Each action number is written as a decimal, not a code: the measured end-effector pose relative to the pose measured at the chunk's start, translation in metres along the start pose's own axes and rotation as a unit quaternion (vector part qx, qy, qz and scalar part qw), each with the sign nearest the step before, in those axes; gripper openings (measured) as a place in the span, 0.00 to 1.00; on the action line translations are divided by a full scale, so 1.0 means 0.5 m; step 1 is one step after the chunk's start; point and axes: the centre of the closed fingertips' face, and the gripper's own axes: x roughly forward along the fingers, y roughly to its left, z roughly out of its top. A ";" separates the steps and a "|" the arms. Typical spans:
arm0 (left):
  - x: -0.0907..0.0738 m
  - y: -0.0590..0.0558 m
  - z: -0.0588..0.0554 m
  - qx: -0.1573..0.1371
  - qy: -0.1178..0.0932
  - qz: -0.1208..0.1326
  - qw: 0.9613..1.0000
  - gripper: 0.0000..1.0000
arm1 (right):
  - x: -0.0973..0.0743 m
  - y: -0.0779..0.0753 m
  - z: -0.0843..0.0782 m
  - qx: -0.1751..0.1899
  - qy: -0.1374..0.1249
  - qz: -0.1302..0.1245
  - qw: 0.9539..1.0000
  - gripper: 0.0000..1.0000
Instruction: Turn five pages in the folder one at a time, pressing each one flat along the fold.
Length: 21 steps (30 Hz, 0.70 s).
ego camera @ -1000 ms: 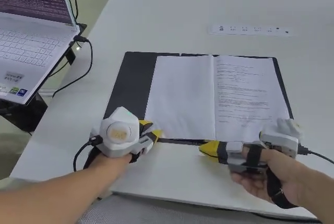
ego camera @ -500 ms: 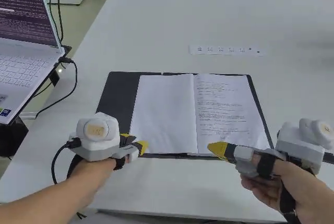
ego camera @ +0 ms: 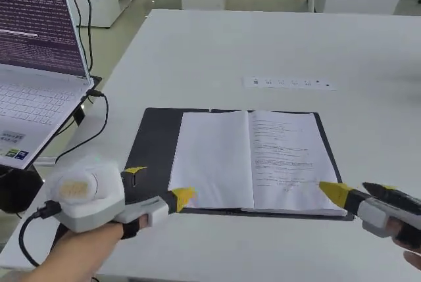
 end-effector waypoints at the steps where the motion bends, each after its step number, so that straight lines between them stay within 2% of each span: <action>1: -0.003 -0.003 -0.002 0.001 0.001 0.000 1.000 0.87 | 0.000 -0.004 -0.009 0.004 0.007 -0.003 1.000 0.77; 4: -0.012 -0.014 -0.011 0.010 0.007 -0.001 1.000 0.87 | 0.001 -0.016 -0.038 0.010 0.019 0.000 1.000 0.78; 7: -0.017 -0.022 -0.012 0.018 0.012 0.001 1.000 0.91 | -0.004 -0.017 -0.050 0.016 0.024 0.001 1.000 0.77; 8: -0.021 -0.024 -0.004 0.016 0.003 0.004 1.000 0.92 | -0.005 -0.016 -0.052 0.015 0.025 0.001 1.000 0.77; 9: -0.022 -0.027 -0.001 0.012 0.002 0.005 1.000 0.94 | -0.007 -0.024 -0.052 0.011 0.019 -0.001 1.000 0.77; 11: -0.025 -0.035 0.003 0.003 0.004 0.002 1.000 0.94 | -0.012 -0.018 -0.050 0.012 0.014 0.005 1.000 0.76; 13: -0.027 -0.044 0.008 0.010 0.004 0.001 1.000 0.96 | -0.014 -0.018 -0.049 0.012 0.008 0.001 1.000 0.77; 15: -0.027 -0.048 0.004 0.012 0.010 0.001 1.000 0.96 | -0.013 -0.027 -0.055 0.012 0.015 -0.007 1.000 0.75; 18: -0.027 -0.052 -0.006 0.006 0.021 -0.001 1.000 0.96 | -0.015 -0.027 -0.049 0.013 0.010 -0.004 1.000 0.74; 21: -0.026 -0.056 -0.004 0.003 0.021 -0.001 1.000 0.95 | -0.013 -0.030 -0.038 0.011 0.004 -0.004 1.000 0.74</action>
